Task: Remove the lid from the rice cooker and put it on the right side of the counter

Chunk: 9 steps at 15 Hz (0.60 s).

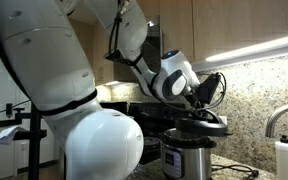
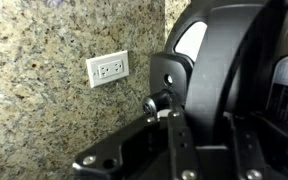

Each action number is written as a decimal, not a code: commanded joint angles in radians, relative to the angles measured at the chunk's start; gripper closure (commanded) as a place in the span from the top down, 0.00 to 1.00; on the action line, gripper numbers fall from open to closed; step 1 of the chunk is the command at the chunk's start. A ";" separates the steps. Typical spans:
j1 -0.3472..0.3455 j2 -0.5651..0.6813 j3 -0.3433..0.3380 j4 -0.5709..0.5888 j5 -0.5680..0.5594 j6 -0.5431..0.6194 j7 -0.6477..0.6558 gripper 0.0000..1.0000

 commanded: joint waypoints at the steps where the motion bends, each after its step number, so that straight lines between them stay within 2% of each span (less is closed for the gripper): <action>1: -0.015 -0.027 -0.020 0.000 0.008 -0.013 0.002 0.02; 9: -0.070 -0.033 -0.045 0.000 0.017 -0.001 0.009 0.03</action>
